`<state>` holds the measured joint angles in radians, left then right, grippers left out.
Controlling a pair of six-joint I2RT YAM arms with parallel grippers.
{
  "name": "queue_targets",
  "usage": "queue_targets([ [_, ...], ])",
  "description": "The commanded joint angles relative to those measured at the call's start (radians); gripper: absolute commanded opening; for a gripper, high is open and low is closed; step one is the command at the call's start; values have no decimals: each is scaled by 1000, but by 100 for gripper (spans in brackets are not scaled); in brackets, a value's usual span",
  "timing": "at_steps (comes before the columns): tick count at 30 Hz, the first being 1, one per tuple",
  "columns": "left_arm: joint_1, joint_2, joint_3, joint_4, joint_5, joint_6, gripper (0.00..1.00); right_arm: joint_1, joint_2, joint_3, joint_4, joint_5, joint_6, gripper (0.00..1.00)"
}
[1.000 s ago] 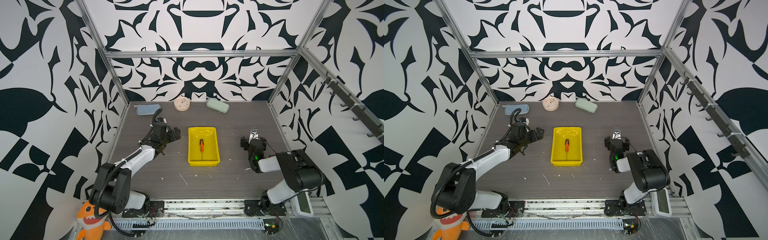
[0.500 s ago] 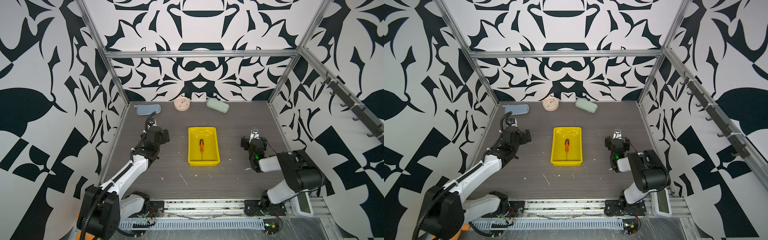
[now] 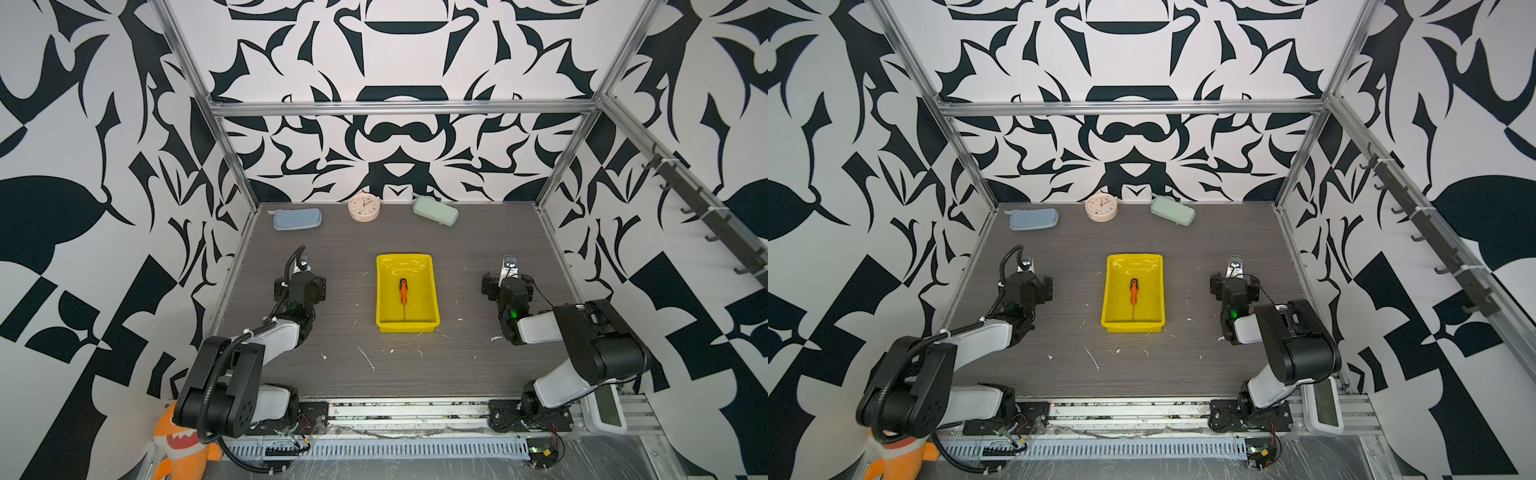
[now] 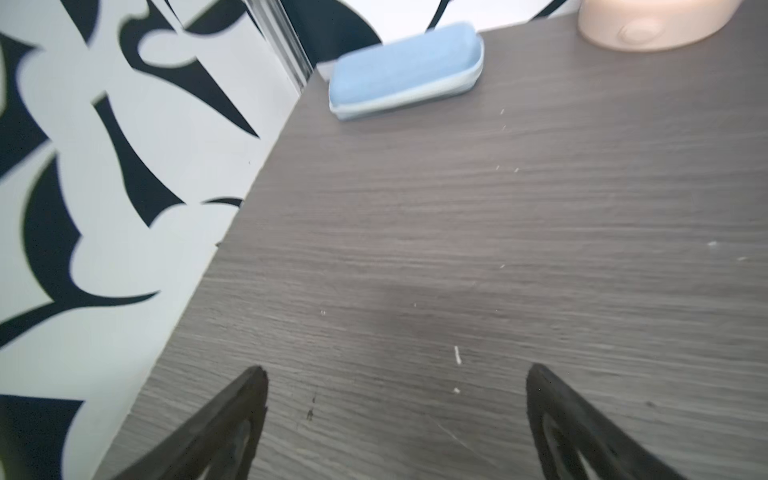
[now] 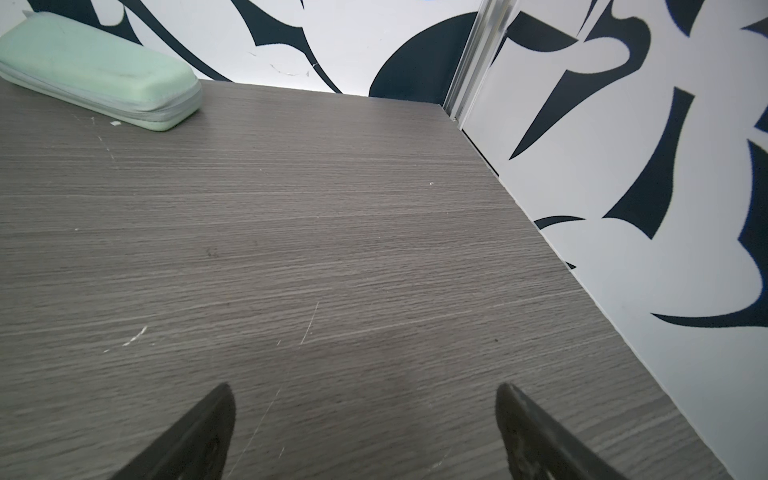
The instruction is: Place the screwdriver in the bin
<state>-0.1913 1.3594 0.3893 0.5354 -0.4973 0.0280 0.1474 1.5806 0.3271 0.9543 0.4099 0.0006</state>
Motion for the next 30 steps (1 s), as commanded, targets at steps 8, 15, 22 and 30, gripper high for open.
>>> queue_targets([
  [8, 79, 87, 19, 221, 180, 9, 100, 1, -12, 12, 18, -5, 8, 100],
  [15, 203, 180, -22, 378, 286, -92, 100, 1, -13, 11, 18, -5, 7, 100],
  [22, 206, 195, -32, 412, 277, -102, 99, 1, -12, 12, 15, -5, 7, 100],
  [30, 206, 192, -24, 390, 289, -97, 100, 1, -13, 13, 16, -5, 7, 100],
])
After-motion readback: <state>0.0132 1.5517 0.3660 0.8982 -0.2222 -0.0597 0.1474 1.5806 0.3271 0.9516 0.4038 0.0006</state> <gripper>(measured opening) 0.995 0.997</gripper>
